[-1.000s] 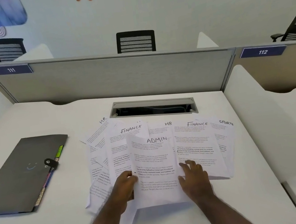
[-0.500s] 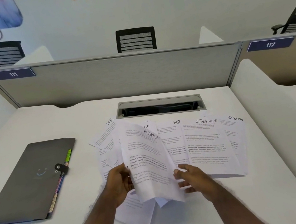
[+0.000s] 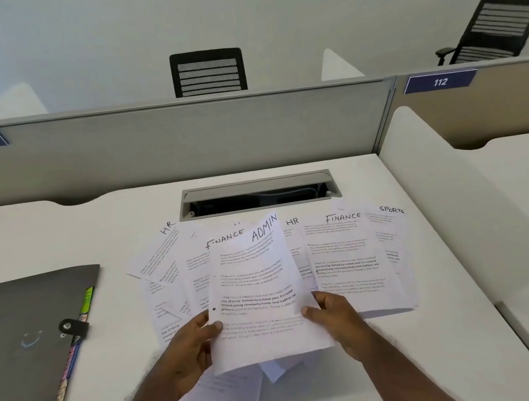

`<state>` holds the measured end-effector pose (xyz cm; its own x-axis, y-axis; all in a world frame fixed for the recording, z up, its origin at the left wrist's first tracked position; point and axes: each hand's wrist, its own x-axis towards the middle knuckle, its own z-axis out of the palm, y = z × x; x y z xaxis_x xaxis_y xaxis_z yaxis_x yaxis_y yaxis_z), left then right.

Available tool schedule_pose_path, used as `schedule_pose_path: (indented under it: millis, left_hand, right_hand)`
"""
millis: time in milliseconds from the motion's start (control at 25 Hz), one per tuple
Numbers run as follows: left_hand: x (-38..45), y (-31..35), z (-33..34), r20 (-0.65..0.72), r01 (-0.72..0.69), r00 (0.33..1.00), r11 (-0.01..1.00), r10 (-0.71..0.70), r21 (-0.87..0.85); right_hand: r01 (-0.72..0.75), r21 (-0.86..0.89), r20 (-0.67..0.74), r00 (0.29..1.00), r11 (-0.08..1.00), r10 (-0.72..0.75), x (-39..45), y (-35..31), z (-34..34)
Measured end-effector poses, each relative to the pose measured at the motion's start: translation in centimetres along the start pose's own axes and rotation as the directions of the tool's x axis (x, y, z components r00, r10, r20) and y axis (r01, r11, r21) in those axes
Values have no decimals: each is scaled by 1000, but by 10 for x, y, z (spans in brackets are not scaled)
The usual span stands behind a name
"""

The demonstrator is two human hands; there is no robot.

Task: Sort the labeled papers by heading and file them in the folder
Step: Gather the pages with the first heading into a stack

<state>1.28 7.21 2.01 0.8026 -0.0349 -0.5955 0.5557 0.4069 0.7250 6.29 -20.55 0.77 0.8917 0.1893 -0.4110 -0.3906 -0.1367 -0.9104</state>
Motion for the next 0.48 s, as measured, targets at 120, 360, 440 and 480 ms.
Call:
schedule_pose_path:
  millis: [120, 360, 440, 480]
  left_hand:
    - [2, -1, -5, 9, 40, 999, 999, -40, 23]
    - [2, -25, -4, -23, 118, 993, 990, -117, 72]
    - [6, -29, -7, -66, 106, 993, 991, -101, 82]
    - [8, -28, -8, -84, 90, 993, 991, -83, 94]
  right_hand:
    - [31, -31, 10, 999, 999, -31, 0, -2, -6]
    - [46, -105, 61, 997, 993, -39, 4, -3, -14]
    - [62, -152, -1, 998, 986, -63, 7, -6, -14]
    - [86, -268, -97, 989, 960, -115, 11, -4, -17]
